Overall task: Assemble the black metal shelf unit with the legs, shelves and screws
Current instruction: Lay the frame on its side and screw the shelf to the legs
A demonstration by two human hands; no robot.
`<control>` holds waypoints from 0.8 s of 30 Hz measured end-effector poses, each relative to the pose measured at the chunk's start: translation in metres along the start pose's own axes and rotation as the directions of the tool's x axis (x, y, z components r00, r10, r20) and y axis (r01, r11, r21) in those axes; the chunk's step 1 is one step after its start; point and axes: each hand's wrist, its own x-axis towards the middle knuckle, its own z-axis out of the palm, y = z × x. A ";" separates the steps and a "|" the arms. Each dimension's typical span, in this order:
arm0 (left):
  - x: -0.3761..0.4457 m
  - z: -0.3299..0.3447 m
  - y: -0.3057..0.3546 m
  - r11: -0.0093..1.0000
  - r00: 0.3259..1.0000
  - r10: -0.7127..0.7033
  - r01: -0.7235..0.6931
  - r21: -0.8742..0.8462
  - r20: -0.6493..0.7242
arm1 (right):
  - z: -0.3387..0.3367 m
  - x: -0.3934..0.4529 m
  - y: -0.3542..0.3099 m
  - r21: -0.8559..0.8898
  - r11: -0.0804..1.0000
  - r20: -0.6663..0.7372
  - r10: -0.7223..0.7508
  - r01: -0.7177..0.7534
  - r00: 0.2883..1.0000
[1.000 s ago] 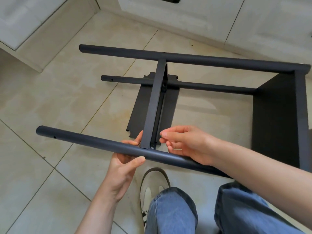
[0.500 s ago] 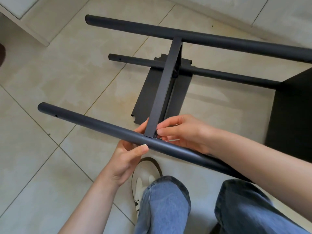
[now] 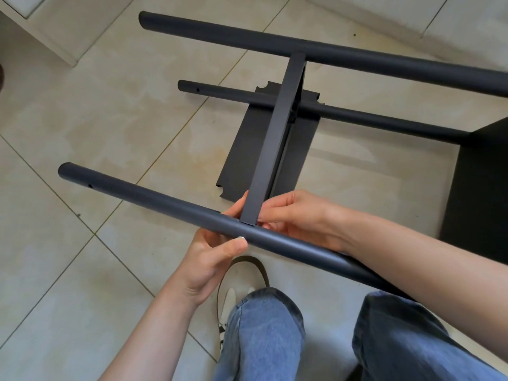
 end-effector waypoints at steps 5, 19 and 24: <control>0.001 -0.001 -0.002 1.000 1.000 0.007 -0.006 0.003 -0.012 | 0.001 -0.006 -0.003 0.029 1.000 0.003 -0.006 0.006 1.000; 0.002 -0.001 0.000 1.000 1.000 -0.002 0.002 -0.002 -0.013 | 0.000 0.000 0.001 0.077 0.997 0.029 -0.028 0.026 0.999; 0.002 -0.002 0.000 1.000 1.000 -0.007 0.007 -0.003 -0.016 | -0.004 0.003 0.000 0.164 0.985 0.106 0.028 -0.045 0.994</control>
